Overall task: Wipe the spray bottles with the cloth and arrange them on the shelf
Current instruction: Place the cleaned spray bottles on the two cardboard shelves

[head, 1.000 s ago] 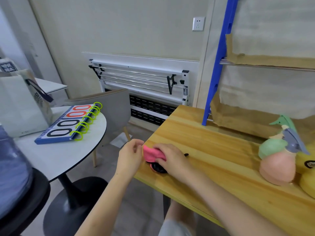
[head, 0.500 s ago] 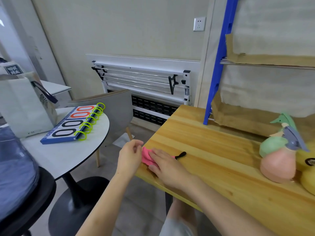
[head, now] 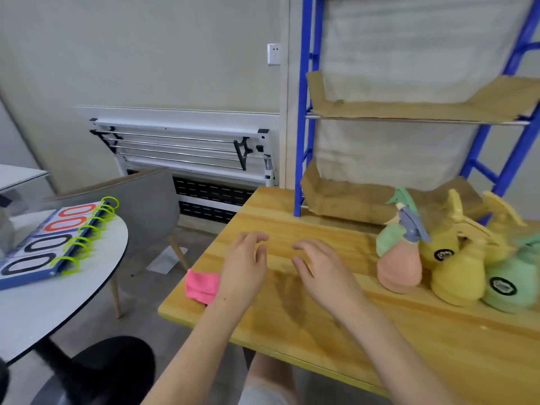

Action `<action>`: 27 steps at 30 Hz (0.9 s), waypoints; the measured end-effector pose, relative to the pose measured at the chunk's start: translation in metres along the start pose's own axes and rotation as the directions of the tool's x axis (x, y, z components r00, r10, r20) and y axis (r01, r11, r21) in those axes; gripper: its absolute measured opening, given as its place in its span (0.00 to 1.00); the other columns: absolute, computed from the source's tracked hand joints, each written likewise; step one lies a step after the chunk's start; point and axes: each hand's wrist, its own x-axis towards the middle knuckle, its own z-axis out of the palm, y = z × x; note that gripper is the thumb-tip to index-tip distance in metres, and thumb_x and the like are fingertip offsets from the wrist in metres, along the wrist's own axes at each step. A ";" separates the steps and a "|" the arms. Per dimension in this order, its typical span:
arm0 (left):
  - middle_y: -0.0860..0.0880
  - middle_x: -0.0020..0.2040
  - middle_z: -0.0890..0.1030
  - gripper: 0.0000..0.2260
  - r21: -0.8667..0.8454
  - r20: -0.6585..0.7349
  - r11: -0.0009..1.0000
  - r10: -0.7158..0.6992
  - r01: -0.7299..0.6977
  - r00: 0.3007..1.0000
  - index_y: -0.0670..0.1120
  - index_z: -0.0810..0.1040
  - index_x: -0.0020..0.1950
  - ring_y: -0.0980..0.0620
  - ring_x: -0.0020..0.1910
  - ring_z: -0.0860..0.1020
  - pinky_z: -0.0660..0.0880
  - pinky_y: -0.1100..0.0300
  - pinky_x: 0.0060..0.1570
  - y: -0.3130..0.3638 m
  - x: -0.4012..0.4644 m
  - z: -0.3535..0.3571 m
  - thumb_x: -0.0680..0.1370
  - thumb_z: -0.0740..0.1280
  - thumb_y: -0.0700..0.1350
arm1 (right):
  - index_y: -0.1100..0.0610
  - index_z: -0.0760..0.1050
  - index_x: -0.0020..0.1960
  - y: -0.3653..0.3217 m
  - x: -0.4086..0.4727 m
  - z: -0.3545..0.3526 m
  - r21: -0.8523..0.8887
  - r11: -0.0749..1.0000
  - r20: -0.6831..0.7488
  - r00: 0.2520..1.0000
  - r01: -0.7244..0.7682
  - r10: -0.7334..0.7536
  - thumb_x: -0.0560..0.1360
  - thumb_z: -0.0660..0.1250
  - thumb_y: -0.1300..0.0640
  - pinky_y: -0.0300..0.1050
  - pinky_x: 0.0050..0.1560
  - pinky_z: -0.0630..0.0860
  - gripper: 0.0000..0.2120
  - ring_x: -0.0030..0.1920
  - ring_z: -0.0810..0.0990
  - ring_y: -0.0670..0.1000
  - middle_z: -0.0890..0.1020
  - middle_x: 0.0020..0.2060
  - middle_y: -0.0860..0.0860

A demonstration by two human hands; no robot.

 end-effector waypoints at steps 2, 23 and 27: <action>0.52 0.59 0.78 0.10 -0.038 0.032 0.998 0.058 -0.057 0.998 0.50 0.79 0.62 0.52 0.55 0.78 0.75 0.54 0.55 0.021 0.004 0.018 0.83 0.63 0.42 | 0.52 0.78 0.65 0.019 -0.010 -0.016 0.007 1.000 -0.099 0.995 -0.023 0.023 0.84 0.65 0.52 0.40 0.64 0.70 0.12 0.67 0.76 0.49 0.80 0.64 0.46; 0.53 0.62 0.77 0.21 -0.298 0.285 0.954 0.067 0.022 0.956 0.51 0.74 0.66 0.52 0.61 0.76 0.76 0.51 0.58 0.163 0.001 0.185 0.77 0.71 0.58 | 0.59 0.79 0.59 0.142 -0.088 -0.121 0.022 0.957 -0.653 0.721 -0.290 0.234 0.79 0.70 0.63 0.44 0.58 0.72 0.09 0.56 0.78 0.56 0.78 0.54 0.52; 0.50 0.62 0.76 0.24 -0.240 0.267 0.970 0.038 0.029 0.963 0.50 0.75 0.70 0.49 0.62 0.76 0.75 0.52 0.57 0.169 0.004 0.193 0.77 0.71 0.59 | 0.59 0.77 0.61 0.161 -0.091 -0.123 0.083 0.928 -0.680 0.660 -0.363 0.319 0.78 0.71 0.63 0.42 0.59 0.69 0.12 0.58 0.76 0.57 0.77 0.55 0.53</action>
